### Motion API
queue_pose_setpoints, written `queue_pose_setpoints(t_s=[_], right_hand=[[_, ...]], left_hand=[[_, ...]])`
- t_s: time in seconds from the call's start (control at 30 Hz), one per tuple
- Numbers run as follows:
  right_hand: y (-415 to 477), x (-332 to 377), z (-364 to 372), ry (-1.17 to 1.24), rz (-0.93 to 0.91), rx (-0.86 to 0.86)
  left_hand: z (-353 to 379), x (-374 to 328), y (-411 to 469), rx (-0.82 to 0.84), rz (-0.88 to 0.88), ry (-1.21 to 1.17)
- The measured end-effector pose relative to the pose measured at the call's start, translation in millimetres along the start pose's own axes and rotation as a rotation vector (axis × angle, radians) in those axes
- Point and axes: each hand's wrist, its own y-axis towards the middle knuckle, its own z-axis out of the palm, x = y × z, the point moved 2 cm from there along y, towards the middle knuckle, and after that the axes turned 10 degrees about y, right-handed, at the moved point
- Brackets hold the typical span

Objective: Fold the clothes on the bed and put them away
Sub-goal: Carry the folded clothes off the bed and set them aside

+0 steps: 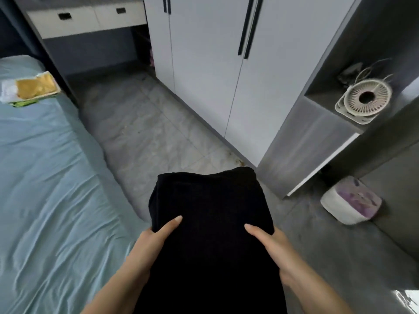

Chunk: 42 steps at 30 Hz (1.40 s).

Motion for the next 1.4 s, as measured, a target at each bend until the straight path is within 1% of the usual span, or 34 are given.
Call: queue_pose_setpoints(t_s=[0.17, 0.33, 0.43, 0.6, 0.73, 0.9, 1.0, 1.17, 1.27, 1.4], right_hand=[[86.2, 80.4, 28.8, -0.085, 0.017, 0.071], [168.5, 152.3, 69.8, -0.131, 0.007, 0.177], [219.6, 188.7, 102.6, -0.169, 0.009, 0.261], [320.3, 244.2, 151.3, -0.235, 0.041, 0.347], [403.7, 295.6, 194.0, -0.273, 0.053, 0.459], [482.1, 353.2, 254.1, -0.368, 0.082, 0.567], [522.7, 375.3, 296.3, -0.428, 0.119, 0.635], [586.1, 402.3, 370.9, -0.484, 0.139, 0.668], [622.2, 417.1, 424.7, -0.520, 0.131, 0.697], [666.6, 440.6, 503.8, -0.561, 0.115, 0.678]], left_hand=[[-7.9, -70.7, 63.9, -0.036, -0.002, -0.072], [-25.9, -133.6, 121.3, -0.120, 0.017, -0.139], [-42.1, -163.0, 159.3, -0.186, 0.014, -0.188], [-59.6, -211.1, 231.8, -0.300, 0.025, -0.258], [-68.4, -254.0, 287.4, -0.387, 0.019, -0.350], [-90.7, -304.8, 339.9, -0.500, 0.001, -0.447], [-108.6, -326.0, 370.5, -0.548, -0.027, -0.499], [-150.3, -353.7, 427.3, -0.635, -0.037, -0.584], [-189.5, -371.3, 469.9, -0.647, -0.048, -0.616], [-254.1, -398.4, 529.7, -0.639, -0.037, -0.630]])
